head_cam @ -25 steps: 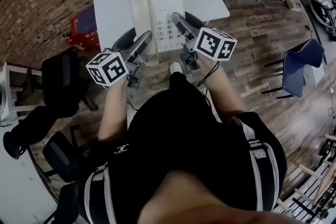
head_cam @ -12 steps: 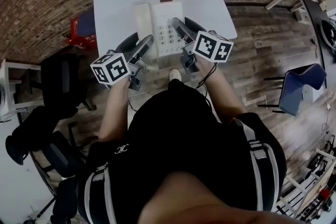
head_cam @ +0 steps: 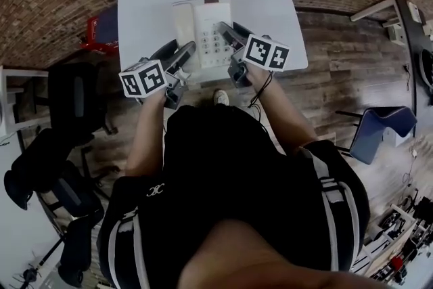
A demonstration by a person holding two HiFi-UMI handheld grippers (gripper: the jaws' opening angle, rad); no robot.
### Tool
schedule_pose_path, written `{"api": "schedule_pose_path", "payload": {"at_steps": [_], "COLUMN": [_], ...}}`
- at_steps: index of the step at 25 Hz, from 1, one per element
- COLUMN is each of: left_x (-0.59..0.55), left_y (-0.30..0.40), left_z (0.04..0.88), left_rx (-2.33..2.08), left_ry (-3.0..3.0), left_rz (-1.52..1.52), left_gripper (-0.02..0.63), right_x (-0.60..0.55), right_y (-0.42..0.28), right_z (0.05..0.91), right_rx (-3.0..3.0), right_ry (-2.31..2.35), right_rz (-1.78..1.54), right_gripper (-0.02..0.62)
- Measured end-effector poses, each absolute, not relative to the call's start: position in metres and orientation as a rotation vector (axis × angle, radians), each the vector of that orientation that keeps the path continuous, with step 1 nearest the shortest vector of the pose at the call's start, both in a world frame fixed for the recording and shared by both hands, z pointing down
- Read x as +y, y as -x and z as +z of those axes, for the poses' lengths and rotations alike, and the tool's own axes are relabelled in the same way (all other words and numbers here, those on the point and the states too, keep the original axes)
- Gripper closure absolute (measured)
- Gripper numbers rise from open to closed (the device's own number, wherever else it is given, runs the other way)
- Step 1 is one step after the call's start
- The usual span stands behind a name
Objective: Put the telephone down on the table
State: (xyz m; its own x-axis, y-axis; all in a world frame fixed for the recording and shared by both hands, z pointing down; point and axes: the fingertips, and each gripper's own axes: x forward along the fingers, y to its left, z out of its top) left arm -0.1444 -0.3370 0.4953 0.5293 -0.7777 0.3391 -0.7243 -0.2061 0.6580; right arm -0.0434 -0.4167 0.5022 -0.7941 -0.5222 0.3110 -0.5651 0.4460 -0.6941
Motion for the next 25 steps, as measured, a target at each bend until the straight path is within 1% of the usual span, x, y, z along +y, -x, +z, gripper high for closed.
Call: {"api": "schedule_pose_path", "payload": {"at_steps": [13,25], "left_x": [-0.395,-0.409], "left_y": [0.186,0.191], "left_z": [0.585,0.641], "left_rx": [-1.129,-1.047], "left_ry": [-1.803,-1.689], "left_rz": [-0.026,-0.004], "left_gripper": [0.318,0.319], "right_x": [-0.467,-0.482], "right_y": [0.080,0.086], "right_z": [0.604,0.657], "right_rx": [-2.394,-2.265], "right_ry": [-1.009,-0.998], "right_rz": [1.462,1.485], "right_gripper": [0.425,0.426]}}
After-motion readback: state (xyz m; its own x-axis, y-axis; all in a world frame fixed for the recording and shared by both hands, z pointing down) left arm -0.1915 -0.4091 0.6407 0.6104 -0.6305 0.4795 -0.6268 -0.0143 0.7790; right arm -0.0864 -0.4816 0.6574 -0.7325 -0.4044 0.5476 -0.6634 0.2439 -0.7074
